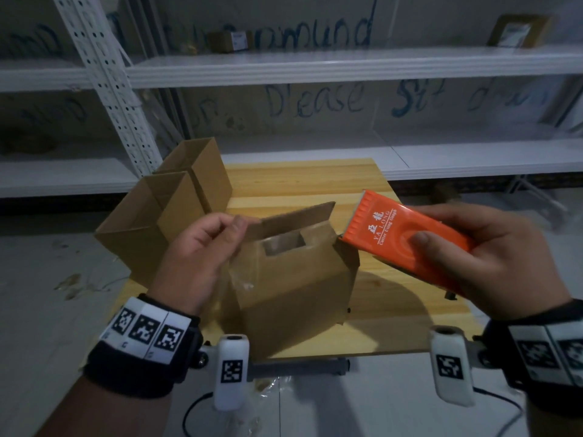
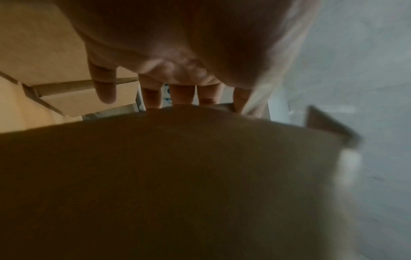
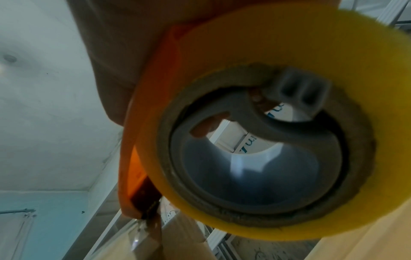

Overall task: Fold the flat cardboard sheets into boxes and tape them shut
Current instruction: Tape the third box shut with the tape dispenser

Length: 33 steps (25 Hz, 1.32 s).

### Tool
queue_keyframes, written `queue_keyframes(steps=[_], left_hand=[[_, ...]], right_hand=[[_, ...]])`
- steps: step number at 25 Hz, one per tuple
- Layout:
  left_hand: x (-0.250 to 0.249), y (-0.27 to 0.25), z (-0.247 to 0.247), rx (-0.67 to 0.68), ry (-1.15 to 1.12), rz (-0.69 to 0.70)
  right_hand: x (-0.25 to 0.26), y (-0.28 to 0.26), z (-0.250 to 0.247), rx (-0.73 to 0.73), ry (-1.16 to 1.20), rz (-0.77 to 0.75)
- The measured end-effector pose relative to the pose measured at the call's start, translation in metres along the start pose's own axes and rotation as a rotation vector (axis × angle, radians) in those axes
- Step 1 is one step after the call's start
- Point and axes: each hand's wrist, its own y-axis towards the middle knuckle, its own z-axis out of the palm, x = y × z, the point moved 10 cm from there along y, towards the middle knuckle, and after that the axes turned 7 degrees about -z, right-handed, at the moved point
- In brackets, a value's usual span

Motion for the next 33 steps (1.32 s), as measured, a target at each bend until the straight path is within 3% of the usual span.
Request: queue_keyframes(steps=[3,9,15,20,25,33], left_hand=[[0.002,-0.005,0.006,0.053,-0.063,0.010],[-0.030,-0.018,-0.006,0.092,-0.150,0.196],[-0.052,-0.043,-0.002,0.168,0.263,0.237],[-0.066,-0.058,0.003,0.051,0.552,0.323],[-0.064,-0.059,0.000,-0.007,0.559,0.289],[-0.050,-0.059,0.009,0.072,0.637,0.148]], right_hand=[[-0.003,0.000,-0.001,-0.006,0.010,0.007],[-0.006,-0.001,-0.004,-0.001,0.011,0.012],[-0.002,-0.002,-0.001,0.020,0.026,0.011],[0.000,-0.003,-0.001,0.019,0.023,0.014],[0.003,-0.004,0.000,0.022,0.027,0.006],[0.003,-0.003,0.004,0.040,0.023,0.008]])
